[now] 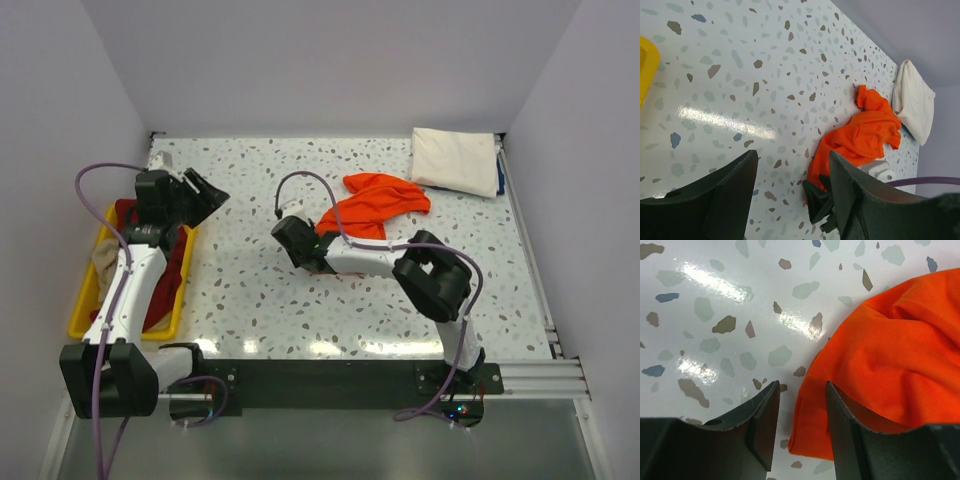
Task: Fold and stack the t-shirts
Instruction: Flatten the tshirt out
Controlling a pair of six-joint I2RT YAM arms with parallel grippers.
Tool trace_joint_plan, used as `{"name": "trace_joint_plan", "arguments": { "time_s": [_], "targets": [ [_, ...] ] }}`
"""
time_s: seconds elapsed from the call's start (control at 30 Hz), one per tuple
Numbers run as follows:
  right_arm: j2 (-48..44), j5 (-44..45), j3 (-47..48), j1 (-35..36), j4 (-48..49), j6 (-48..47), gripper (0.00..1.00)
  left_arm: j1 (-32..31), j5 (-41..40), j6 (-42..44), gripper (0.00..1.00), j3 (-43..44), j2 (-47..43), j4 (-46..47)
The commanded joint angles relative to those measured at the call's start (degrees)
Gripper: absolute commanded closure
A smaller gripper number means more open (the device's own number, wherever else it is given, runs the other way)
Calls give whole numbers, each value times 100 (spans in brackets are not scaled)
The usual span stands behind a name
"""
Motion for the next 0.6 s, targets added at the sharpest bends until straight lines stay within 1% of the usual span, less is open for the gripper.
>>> {"name": "trace_joint_plan", "arguments": {
  "time_s": [0.0, 0.1, 0.2, 0.3, 0.33, 0.4, 0.43, 0.5, 0.53, 0.57],
  "targets": [
    [233, 479, 442, -2, -128, 32, 55, 35, 282, 146, 37, -163, -129, 200],
    [260, 672, 451, -2, -181, 164, 55, 35, 387, 155, 37, -312, -164, 261],
    [260, 795, 416, -11, -199, 173, 57, 27, 519, 128, 38, -470, -190, 349],
    [207, 866, 407, -20, -234, 200, 67, 27, 712, 93, 39, -646, -190, 490],
    [190, 875, 398, -29, -243, 217, 75, 35, 748, 67, 39, -691, -190, 560],
    [154, 840, 381, -46, -252, 226, 82, 27, 871, 41, 39, -848, -208, 630],
    [137, 788, 381, -72, -260, 243, 88, 27, 906, 23, 39, -901, -208, 700],
    [84, 761, 363, -99, -278, 261, 94, 18, 1003, -12, 40, -1033, -225, 771],
    [-3, 743, 355, -125, -287, 287, 100, -8, 1021, -12, 40, -1069, -225, 797],
    [-65, 639, 311, -160, -278, 296, 100, -35, 1038, -12, 40, -1104, -208, 850]
  ]
}}
